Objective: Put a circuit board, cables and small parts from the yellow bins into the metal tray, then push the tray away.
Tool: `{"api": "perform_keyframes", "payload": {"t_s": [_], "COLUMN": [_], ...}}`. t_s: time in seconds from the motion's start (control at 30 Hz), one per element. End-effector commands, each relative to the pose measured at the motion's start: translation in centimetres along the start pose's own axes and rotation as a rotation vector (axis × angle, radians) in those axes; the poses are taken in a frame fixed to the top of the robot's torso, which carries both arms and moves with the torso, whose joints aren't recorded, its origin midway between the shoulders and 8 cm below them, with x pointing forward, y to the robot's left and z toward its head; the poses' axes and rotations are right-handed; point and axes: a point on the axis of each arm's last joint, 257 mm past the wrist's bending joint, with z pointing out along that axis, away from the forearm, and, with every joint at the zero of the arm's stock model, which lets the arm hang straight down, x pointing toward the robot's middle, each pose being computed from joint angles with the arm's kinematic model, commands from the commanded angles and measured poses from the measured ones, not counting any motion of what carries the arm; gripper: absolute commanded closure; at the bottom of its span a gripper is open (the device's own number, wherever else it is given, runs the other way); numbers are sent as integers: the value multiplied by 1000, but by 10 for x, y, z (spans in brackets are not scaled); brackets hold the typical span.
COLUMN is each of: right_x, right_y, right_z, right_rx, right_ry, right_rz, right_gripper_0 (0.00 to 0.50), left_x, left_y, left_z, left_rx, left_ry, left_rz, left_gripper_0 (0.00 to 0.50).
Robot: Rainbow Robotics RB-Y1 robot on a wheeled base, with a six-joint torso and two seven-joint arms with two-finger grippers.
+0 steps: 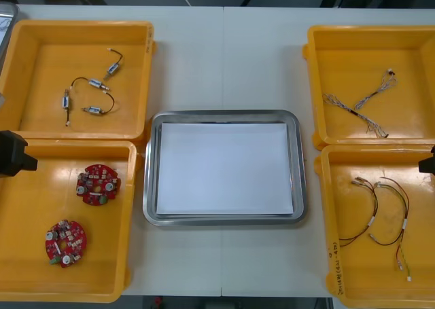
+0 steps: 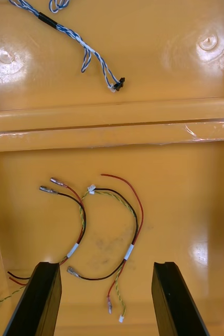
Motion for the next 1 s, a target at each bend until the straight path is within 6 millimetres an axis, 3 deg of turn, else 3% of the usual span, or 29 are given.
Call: {"api": "perform_keyframes", "payload": {"t_s": [0.03, 1.0], "right_x": [-1, -1], "right_y": [-16, -16], "right_z": [-9, -9], "right_rx": [42, 42], "right_ry": [-4, -4], "right_rz": [-47, -47], "right_gripper_0": [0, 0], "left_x": [-2, -2], "left_y": [14, 14], "left_z": [-13, -13], "left_rx": [-43, -43], "left_ry": [-21, -21], "left_rz": [47, 47], "left_gripper_0": [0, 0]}}
